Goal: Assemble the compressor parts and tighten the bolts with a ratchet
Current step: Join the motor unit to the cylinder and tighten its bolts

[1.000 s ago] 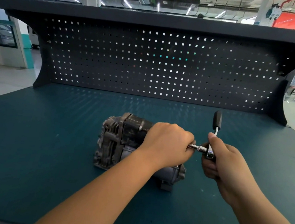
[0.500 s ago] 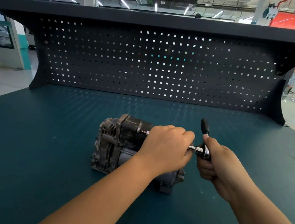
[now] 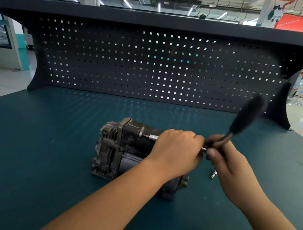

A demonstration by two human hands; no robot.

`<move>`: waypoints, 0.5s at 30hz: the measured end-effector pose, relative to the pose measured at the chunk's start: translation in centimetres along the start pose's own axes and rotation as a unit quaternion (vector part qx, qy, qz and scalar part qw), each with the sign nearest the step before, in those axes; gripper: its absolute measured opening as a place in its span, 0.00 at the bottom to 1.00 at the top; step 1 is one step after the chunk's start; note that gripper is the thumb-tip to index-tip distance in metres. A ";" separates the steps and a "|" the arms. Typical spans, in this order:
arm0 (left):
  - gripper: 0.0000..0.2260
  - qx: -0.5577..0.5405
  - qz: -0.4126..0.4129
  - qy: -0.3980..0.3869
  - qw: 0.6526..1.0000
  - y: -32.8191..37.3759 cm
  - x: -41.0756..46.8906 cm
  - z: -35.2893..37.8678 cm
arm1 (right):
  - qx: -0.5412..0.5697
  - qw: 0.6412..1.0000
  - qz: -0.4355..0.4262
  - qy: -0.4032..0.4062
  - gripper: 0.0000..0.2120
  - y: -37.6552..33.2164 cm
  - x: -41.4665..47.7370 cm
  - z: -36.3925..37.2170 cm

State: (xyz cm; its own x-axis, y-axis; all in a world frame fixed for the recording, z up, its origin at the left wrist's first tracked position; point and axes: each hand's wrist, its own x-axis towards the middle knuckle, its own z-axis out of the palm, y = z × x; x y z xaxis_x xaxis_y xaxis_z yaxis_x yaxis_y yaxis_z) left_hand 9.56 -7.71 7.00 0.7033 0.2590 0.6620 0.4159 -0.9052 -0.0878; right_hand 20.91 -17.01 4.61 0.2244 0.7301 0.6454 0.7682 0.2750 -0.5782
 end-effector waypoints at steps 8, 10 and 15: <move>0.05 -0.001 0.000 -0.007 1.000 -0.1 0.3 0.0 | -0.203 0.965 -0.143 0.085 0.16 1.3 -0.9 0.4; 0.06 0.018 0.006 -0.007 1.000 -0.1 0.2 -0.1 | -0.093 0.991 -0.056 0.074 0.13 0.8 -0.9 0.5; 0.13 0.039 0.002 0.034 0.999 0.0 -0.2 0.0 | 0.010 0.994 0.079 0.075 0.06 -0.5 0.1 0.1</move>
State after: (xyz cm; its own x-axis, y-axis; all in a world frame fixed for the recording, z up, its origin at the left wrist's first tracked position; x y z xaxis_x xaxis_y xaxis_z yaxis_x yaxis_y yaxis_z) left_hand 9.44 -7.74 6.86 0.6651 0.2302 0.7104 0.4589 -0.8764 -0.1457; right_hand 20.49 -16.99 4.92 0.4294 0.6636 0.6125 0.7042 0.1786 -0.6871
